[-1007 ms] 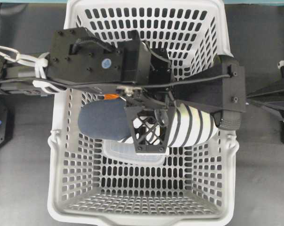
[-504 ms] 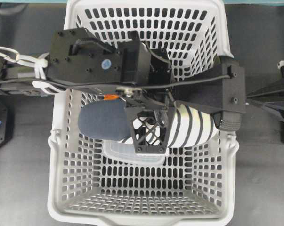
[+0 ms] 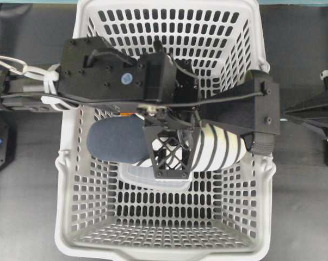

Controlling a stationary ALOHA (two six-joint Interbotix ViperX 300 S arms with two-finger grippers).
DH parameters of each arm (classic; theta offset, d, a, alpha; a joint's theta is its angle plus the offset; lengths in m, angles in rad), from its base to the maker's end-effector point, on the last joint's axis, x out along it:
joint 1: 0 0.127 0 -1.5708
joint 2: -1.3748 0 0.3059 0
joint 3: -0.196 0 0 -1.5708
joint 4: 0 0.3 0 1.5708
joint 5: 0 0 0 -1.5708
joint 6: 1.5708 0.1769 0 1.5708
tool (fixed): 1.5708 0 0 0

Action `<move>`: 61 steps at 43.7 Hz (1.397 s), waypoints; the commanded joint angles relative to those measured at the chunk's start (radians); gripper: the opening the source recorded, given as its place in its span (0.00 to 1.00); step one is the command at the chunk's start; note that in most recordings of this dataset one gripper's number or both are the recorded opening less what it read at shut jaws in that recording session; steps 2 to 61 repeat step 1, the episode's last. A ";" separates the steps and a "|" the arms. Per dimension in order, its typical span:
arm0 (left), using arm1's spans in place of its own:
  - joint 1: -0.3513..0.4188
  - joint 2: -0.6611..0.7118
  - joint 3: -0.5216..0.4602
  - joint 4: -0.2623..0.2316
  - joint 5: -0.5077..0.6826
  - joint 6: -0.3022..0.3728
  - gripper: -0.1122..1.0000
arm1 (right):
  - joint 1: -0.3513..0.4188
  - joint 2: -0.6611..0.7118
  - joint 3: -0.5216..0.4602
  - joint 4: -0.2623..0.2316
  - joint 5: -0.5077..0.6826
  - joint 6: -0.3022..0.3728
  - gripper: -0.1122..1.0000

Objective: Pick up the slipper from the shopping basket with the left arm.

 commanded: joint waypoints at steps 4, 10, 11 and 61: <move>-0.003 -0.048 0.006 0.003 -0.003 -0.002 0.16 | 0.002 0.005 -0.008 0.005 -0.005 0.000 0.10; -0.003 -0.048 0.006 0.003 -0.003 -0.002 0.16 | 0.002 0.005 -0.008 0.005 -0.005 0.000 0.10; -0.003 -0.048 0.006 0.003 -0.003 -0.002 0.16 | 0.002 0.005 -0.008 0.005 -0.005 0.000 0.10; -0.003 -0.048 0.006 0.003 -0.003 -0.002 0.16 | 0.002 0.005 -0.008 0.005 -0.005 0.000 0.10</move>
